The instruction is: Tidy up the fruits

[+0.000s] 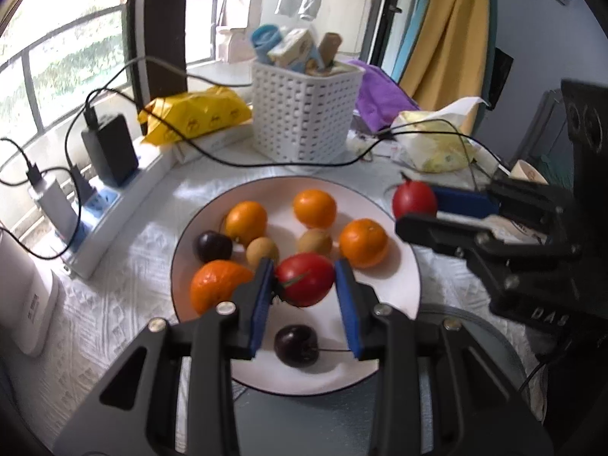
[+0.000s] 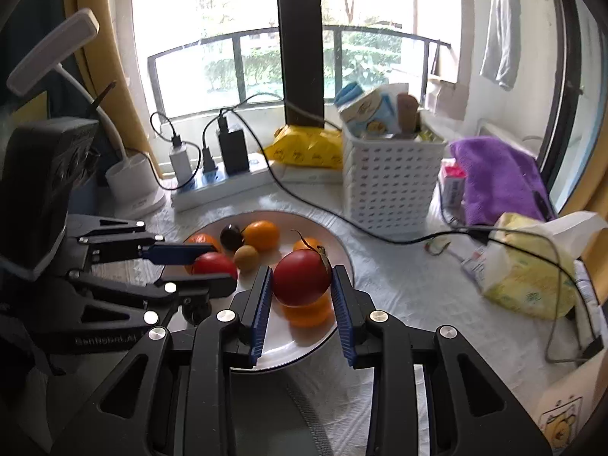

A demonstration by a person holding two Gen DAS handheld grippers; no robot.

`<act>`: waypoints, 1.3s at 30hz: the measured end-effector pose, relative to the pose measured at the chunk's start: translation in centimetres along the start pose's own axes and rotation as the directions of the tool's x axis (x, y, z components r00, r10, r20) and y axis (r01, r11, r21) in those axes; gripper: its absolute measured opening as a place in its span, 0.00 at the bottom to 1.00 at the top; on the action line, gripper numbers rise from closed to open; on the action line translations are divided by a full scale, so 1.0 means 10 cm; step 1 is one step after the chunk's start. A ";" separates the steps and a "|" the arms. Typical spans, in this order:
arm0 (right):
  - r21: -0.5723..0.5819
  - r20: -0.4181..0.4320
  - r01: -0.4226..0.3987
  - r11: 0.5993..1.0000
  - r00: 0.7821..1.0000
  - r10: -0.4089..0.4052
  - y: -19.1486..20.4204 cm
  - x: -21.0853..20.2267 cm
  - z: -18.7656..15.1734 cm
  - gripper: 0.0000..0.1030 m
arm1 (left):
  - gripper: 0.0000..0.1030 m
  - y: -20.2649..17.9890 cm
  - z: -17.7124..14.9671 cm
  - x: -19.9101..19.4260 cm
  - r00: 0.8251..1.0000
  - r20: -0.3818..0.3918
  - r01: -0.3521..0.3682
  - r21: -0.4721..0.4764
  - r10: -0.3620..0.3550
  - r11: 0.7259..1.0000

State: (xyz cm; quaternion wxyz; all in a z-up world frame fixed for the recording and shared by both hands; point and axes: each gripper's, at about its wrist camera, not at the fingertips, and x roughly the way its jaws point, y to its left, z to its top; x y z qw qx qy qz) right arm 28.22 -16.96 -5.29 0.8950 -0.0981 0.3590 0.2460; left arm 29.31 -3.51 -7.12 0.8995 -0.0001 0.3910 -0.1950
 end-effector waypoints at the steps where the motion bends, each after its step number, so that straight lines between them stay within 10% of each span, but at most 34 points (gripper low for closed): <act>1: 0.002 -0.007 -0.003 1.000 1.000 0.003 0.01 0.03 -0.01 0.33 | 0.33 0.01 0.00 0.01 1.000 -0.006 0.004 -0.007 -0.004 1.000; 19: 0.089 -0.043 -0.018 0.996 0.999 0.022 0.10 0.01 -0.22 0.33 | 0.45 0.02 -0.12 -0.11 0.999 -0.048 -0.020 -0.030 0.019 0.999; 29: 0.124 0.004 0.030 0.992 1.000 -0.030 0.21 -0.44 -0.33 0.33 | 0.45 -0.15 -0.13 -0.85 0.994 0.094 -0.043 -0.037 0.046 0.998; 37: 0.152 0.070 0.078 0.985 0.994 -0.090 0.34 -0.95 -0.44 0.38 | 0.46 -0.56 -0.13 -1.74 0.952 0.301 -0.045 -0.023 0.049 0.999; 39: 0.162 0.096 0.091 0.983 0.990 -0.108 0.37 -1.11 -0.46 0.53 | 0.46 -0.63 -0.17 -1.84 0.949 0.313 -0.046 -0.010 0.047 0.999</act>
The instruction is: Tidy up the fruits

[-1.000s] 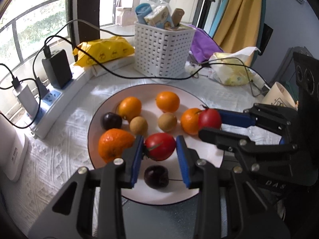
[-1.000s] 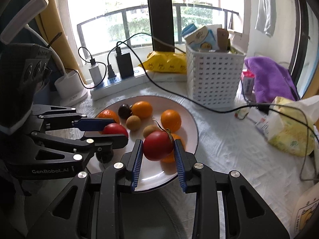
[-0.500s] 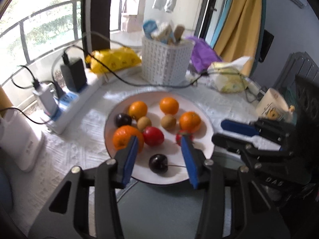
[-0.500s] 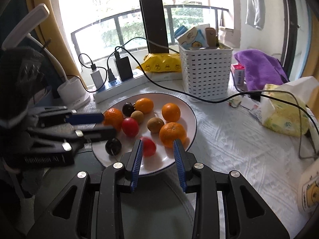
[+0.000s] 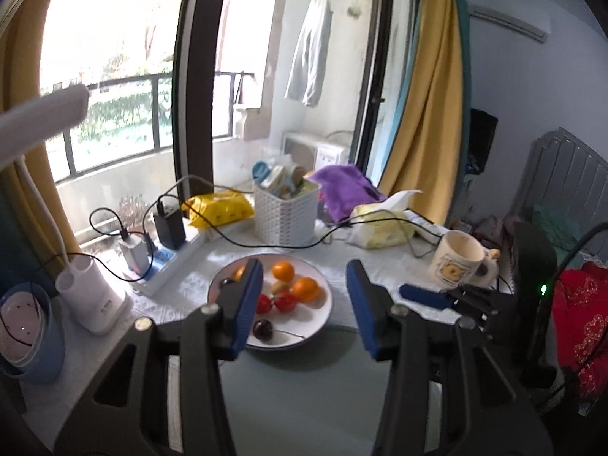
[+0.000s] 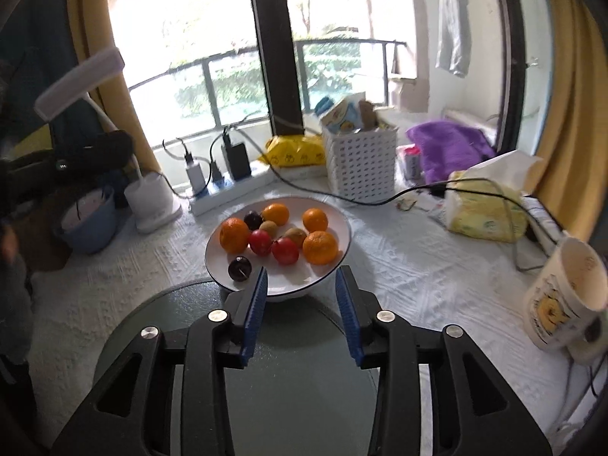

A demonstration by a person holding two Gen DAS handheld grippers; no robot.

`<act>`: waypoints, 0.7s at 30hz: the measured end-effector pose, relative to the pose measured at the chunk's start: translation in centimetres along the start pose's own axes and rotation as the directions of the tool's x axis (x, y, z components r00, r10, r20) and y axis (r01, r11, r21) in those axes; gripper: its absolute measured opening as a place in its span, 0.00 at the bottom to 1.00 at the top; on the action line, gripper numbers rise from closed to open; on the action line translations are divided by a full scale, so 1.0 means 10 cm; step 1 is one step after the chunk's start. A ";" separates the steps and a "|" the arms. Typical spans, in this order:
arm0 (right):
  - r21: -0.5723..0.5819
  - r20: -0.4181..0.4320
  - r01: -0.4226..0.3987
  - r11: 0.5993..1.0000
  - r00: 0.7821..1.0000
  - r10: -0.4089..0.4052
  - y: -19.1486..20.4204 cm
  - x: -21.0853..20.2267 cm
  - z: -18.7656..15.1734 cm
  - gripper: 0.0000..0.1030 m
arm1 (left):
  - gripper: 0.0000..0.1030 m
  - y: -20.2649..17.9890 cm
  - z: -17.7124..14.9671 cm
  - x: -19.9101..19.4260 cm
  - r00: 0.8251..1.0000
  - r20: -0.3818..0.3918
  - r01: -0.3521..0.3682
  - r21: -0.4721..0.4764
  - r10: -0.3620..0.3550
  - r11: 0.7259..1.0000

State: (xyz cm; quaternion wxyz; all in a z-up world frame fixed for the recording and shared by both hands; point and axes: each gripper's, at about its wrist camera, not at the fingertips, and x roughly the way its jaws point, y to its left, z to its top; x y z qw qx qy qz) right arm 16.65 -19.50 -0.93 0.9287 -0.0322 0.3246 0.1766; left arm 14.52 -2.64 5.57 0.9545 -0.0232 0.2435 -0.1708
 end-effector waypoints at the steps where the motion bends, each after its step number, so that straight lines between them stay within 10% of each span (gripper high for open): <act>1: 0.001 0.014 0.002 1.000 1.000 -0.002 0.01 -0.08 0.00 0.57 | 0.46 -0.04 -0.01 -0.05 1.000 0.005 -0.004 0.009 0.004 1.000; 4: 0.001 0.062 0.011 1.000 0.998 -0.011 0.02 -0.35 0.00 0.61 | 0.55 -0.19 -0.06 -0.21 0.999 0.033 -0.039 0.031 0.038 0.999; 7: 0.020 0.112 0.035 0.999 0.993 -0.037 0.01 -0.61 0.01 0.65 | 0.94 -0.35 -0.14 -0.45 0.990 0.113 -0.093 0.034 0.089 0.995; 13: 0.031 0.248 0.054 0.998 0.967 -0.060 -0.01 -1.30 0.00 0.66 | 0.96 -0.78 -0.23 -1.03 0.947 0.296 -0.169 0.123 0.127 0.978; 17: 0.019 0.320 0.075 0.997 0.944 -0.077 0.01 -1.71 -0.06 0.66 | 0.96 -0.86 -0.45 -1.46 0.866 0.456 -0.227 -0.004 0.203 0.974; 21: 0.004 0.356 0.101 0.995 0.930 -0.096 0.02 -1.95 -0.11 0.66 | 0.96 -0.83 -0.50 -1.54 0.853 0.488 -0.191 -0.037 0.185 0.981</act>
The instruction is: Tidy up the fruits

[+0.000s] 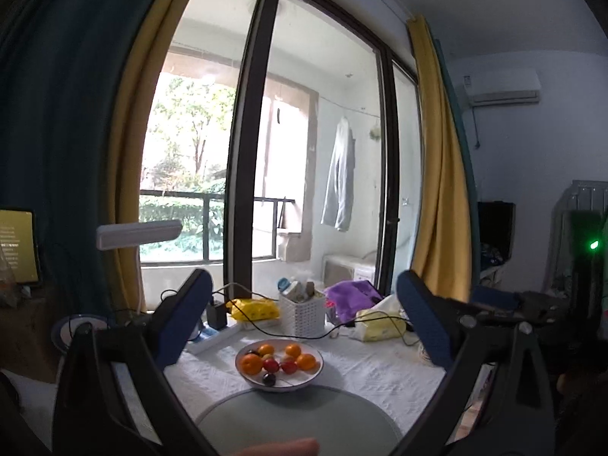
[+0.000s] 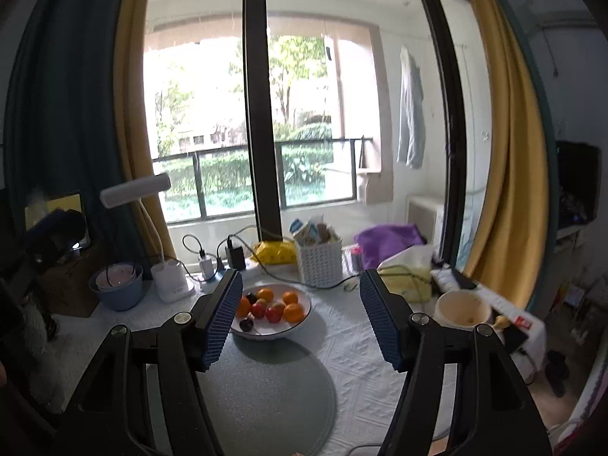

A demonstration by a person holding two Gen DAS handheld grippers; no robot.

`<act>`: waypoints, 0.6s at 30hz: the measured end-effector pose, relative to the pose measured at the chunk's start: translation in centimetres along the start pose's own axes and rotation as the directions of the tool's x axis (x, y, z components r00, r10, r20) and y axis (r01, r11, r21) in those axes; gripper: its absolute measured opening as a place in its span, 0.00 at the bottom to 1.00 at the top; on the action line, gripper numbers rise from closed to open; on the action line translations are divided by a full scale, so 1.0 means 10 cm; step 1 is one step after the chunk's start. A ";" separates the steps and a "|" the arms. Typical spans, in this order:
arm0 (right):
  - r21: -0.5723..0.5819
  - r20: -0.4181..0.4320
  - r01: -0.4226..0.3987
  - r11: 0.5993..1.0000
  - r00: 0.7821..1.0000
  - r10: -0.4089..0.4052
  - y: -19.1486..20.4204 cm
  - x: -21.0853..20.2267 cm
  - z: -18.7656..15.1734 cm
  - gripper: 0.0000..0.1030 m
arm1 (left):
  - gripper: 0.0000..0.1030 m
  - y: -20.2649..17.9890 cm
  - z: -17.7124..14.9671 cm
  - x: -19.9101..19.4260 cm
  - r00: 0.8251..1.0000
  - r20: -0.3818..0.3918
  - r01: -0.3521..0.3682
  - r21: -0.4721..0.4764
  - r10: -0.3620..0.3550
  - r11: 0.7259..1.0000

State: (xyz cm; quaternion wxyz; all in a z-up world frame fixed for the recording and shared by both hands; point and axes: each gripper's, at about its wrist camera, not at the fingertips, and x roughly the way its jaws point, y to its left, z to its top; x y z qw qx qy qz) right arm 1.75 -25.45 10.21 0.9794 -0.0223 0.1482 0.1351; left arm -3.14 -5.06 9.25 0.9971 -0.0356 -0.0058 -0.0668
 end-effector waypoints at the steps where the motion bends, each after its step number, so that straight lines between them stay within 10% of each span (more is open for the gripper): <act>1: -0.008 0.006 0.006 1.000 1.000 -0.006 0.01 -0.04 0.01 0.66 | 0.96 0.01 0.00 0.03 1.000 -0.012 -0.002 0.002 0.002 1.000; 18: -0.024 0.008 0.048 0.999 0.999 -0.048 0.08 -0.10 0.06 0.66 | 0.96 -0.07 -0.11 0.13 0.994 -0.105 -0.012 0.056 0.018 0.998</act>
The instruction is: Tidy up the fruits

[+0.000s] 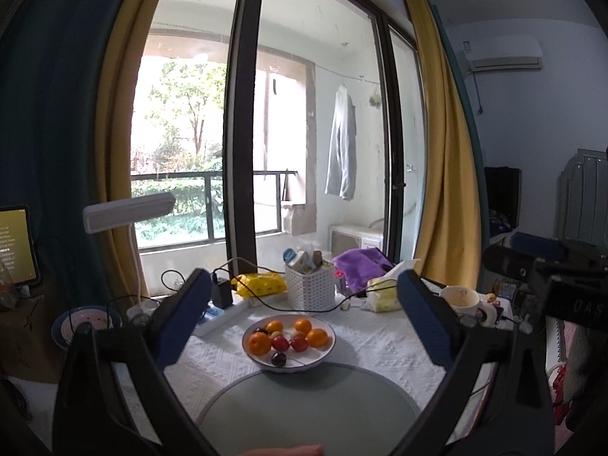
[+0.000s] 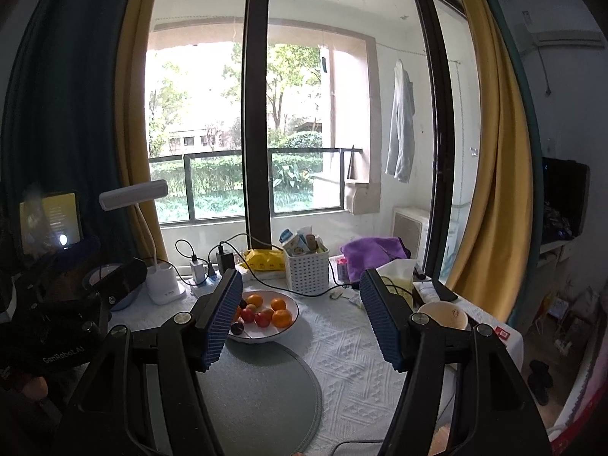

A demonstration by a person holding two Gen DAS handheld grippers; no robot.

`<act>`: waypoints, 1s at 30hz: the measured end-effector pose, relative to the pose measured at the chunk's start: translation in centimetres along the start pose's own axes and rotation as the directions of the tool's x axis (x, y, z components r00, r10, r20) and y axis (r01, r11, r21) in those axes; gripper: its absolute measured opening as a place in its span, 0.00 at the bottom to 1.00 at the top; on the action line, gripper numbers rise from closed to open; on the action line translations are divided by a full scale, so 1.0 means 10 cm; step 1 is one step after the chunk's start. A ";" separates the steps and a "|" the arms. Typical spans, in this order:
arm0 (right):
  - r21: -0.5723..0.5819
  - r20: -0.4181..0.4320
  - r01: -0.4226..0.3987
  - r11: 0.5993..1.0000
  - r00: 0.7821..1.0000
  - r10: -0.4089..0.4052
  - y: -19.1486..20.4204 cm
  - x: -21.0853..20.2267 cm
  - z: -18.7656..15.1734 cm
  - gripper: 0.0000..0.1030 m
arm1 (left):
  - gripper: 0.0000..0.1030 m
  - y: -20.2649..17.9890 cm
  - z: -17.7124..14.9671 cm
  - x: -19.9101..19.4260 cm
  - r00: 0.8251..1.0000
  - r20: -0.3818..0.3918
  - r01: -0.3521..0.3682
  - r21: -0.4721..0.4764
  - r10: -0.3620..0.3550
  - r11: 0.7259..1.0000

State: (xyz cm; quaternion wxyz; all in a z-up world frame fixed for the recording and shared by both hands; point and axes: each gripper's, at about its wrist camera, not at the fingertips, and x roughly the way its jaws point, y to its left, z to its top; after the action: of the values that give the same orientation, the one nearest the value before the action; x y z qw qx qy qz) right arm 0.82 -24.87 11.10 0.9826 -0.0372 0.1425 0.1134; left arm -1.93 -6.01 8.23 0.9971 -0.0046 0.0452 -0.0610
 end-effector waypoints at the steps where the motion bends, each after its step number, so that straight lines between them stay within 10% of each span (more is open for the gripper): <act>1: 0.000 -0.001 0.001 1.000 1.000 -0.001 0.00 0.00 0.00 0.66 | 0.96 0.00 0.00 -0.01 1.000 -0.001 0.002 -0.001 -0.002 1.000; 30: -0.001 -0.065 0.017 1.000 0.998 -0.017 -0.08 0.11 -0.07 0.66 | 0.96 -0.04 -0.01 0.05 1.000 -0.026 0.016 0.002 -0.016 1.000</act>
State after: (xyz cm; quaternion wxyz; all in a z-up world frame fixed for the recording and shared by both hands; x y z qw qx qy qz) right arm 1.82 -25.53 10.11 0.9783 -0.0423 0.1741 0.1036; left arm -1.49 -6.43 8.14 0.9959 -0.0028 0.0582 -0.0692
